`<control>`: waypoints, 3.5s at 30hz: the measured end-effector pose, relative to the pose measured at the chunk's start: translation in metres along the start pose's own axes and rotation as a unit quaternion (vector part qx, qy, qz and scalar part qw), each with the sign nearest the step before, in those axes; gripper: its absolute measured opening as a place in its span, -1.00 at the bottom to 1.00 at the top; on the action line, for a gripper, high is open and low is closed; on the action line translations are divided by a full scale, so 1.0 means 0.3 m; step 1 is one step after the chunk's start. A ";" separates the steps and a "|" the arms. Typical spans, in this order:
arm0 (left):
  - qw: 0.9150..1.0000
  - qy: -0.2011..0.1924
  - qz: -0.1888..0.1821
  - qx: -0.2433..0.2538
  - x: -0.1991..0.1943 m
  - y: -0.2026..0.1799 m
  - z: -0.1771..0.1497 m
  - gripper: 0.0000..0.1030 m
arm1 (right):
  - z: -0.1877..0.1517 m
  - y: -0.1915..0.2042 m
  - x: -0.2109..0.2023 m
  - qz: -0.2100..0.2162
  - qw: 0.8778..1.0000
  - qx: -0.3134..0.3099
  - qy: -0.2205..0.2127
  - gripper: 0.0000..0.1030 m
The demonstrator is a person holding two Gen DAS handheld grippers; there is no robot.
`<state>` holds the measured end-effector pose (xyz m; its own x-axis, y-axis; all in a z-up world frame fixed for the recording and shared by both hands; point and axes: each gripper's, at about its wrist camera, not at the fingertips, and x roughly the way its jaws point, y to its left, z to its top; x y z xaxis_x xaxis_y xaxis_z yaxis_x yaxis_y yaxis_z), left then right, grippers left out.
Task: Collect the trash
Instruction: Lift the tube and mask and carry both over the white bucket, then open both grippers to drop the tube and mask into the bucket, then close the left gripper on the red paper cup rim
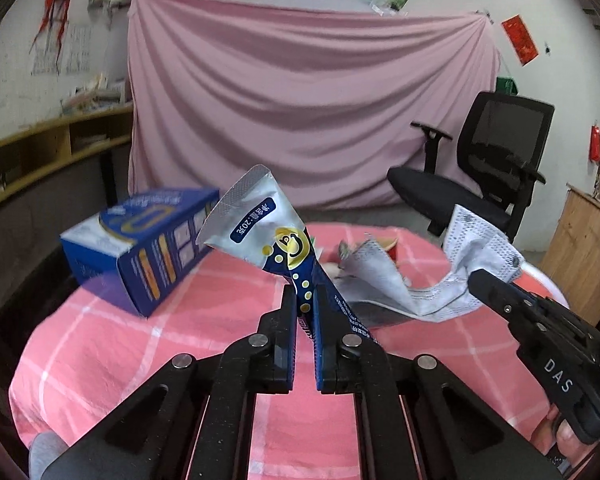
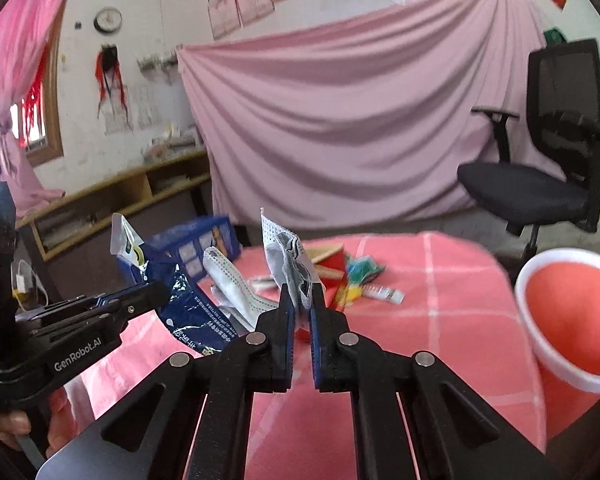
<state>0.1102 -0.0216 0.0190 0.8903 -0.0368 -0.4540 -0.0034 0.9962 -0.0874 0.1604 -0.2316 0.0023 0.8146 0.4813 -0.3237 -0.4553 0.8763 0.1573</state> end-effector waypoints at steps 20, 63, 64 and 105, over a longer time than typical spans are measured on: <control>0.974 -0.109 -0.172 0.099 0.164 -0.692 0.217 -0.90 | 0.094 -0.437 -0.274 -0.296 0.928 0.014 -0.226 -0.91; 0.993 0.017 -0.113 0.016 0.479 -0.597 0.219 0.16 | -0.013 -0.628 -0.146 -0.284 0.944 0.110 -0.126 0.53; 0.994 0.009 -0.105 0.013 0.459 -0.562 0.220 0.25 | -0.008 -0.609 -0.151 -0.278 0.945 0.106 -0.133 0.61; 0.993 0.079 -0.082 0.029 0.424 -0.030 0.039 0.35 | 0.028 -0.300 0.219 -0.081 0.994 -0.006 0.068 0.71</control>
<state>0.2288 -0.0344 -0.0277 0.7938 -0.2063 -0.5722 0.1661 0.9785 -0.1225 0.2580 -0.2786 -0.0254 0.8214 0.3266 -0.4676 -0.3276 0.9412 0.0820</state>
